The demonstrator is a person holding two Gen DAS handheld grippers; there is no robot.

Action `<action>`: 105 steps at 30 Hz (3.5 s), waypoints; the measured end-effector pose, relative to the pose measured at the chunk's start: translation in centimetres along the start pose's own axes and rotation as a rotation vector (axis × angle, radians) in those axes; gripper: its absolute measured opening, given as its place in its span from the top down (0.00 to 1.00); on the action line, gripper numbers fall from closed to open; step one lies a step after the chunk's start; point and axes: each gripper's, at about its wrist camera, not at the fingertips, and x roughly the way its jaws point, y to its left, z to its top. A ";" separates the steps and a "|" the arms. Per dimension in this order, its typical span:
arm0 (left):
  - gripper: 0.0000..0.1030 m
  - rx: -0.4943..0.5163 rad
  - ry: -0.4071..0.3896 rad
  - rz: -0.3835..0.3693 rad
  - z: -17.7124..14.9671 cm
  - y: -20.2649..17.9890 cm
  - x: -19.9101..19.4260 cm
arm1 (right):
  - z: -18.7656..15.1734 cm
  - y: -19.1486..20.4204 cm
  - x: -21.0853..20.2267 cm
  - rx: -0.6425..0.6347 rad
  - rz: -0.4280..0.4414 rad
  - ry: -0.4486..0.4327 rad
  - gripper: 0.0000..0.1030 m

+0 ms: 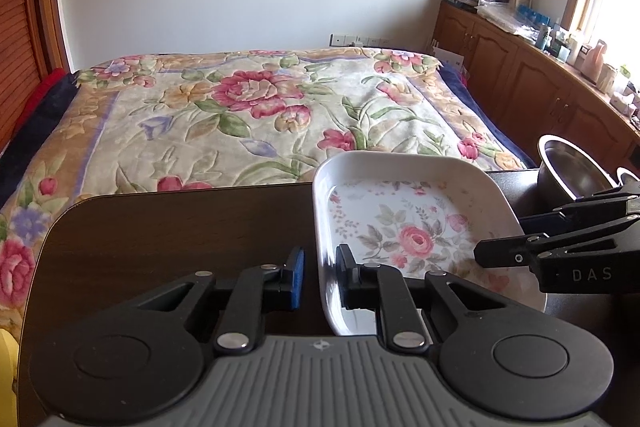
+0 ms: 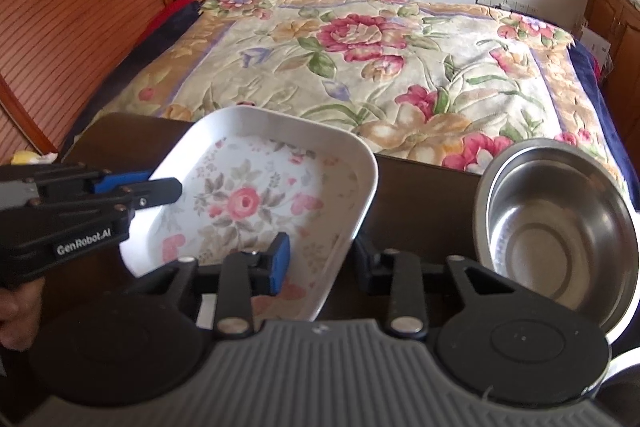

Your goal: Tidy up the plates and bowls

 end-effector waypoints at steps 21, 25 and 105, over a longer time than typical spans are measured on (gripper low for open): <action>0.90 -0.107 -0.003 -0.062 -1.7 1.0 -5.6 | -1.9 -0.9 -3.1 0.091 0.167 -0.058 0.83; 0.90 -0.110 -0.018 -0.064 -2.3 0.4 -7.0 | -2.3 -1.1 -4.1 0.094 0.188 -0.076 0.84; 0.90 -0.119 -0.070 -0.057 -16.9 -5.4 -19.8 | -15.7 1.6 -13.6 -0.087 0.294 -0.102 0.87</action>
